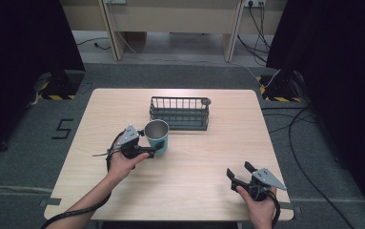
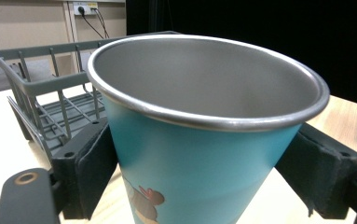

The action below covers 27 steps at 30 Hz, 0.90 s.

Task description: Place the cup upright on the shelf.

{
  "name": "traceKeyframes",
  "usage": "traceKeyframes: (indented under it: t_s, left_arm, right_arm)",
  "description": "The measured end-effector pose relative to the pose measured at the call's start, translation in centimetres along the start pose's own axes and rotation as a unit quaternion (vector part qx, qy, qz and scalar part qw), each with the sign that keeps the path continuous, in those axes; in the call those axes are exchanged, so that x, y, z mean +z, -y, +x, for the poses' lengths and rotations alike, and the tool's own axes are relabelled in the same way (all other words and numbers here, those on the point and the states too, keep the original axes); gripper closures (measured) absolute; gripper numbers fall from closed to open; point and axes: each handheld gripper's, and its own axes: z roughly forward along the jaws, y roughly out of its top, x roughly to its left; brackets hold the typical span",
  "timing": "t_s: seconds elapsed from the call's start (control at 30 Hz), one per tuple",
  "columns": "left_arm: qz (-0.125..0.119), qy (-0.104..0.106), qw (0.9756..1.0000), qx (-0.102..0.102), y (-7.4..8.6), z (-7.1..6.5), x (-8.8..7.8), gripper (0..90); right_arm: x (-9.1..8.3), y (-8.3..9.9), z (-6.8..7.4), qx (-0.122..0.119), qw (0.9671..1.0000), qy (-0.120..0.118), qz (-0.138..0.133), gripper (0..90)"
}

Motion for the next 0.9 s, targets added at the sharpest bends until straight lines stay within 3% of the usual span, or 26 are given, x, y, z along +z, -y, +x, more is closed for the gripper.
traceKeyframes:
  t_s: [0.9]
  left_arm:
    - [-0.015, -0.004, 0.9998, 0.012, -3.0, 0.7, 0.8, 15.3]
  right_arm:
    - [0.0, 0.0, 0.0, 0.001, 1.0000, -0.001, -0.002, 20.1]
